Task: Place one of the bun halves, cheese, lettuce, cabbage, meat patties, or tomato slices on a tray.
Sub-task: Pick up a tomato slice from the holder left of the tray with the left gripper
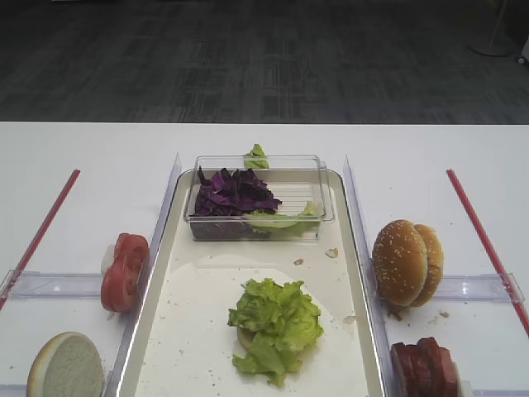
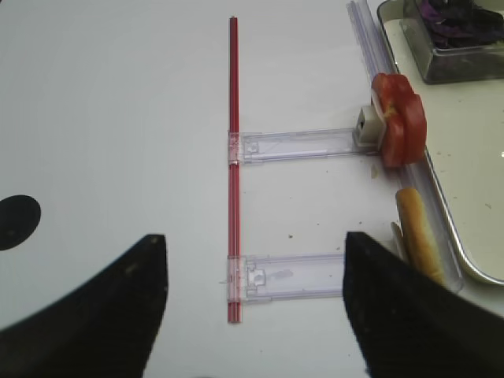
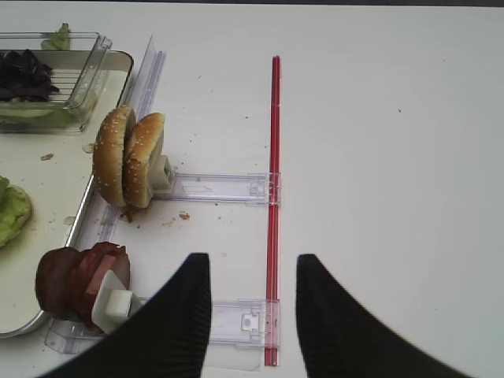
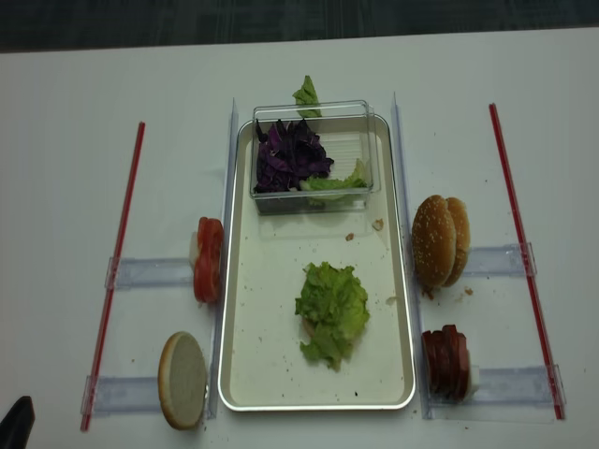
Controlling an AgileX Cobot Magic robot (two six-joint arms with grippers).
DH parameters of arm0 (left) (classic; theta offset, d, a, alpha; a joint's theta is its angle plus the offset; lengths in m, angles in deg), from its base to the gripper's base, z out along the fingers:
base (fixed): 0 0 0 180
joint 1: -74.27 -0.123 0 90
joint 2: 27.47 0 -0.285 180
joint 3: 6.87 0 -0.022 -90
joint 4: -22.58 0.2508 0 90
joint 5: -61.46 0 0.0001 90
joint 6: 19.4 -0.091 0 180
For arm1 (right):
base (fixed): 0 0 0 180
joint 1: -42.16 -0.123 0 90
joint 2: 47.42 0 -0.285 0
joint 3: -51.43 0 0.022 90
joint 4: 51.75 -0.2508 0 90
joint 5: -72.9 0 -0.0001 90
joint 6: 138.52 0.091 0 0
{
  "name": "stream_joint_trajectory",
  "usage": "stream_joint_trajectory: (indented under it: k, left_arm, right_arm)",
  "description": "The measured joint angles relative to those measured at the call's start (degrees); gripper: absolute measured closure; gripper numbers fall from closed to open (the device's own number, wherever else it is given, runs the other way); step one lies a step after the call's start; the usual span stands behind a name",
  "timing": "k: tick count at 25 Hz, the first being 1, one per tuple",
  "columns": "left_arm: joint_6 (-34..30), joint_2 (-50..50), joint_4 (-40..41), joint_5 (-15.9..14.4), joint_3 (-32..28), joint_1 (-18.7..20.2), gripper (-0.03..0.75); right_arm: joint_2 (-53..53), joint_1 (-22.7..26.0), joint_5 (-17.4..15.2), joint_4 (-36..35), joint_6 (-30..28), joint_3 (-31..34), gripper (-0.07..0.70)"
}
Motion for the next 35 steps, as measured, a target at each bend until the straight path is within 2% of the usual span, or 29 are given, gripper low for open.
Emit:
stream_joint_trajectory:
  k: [35]
  left_arm:
    - [0.0,0.0,0.0,0.0,0.0,0.0,0.277]
  right_arm:
    - [0.0,0.0,0.0,0.0,0.0,0.0,0.330]
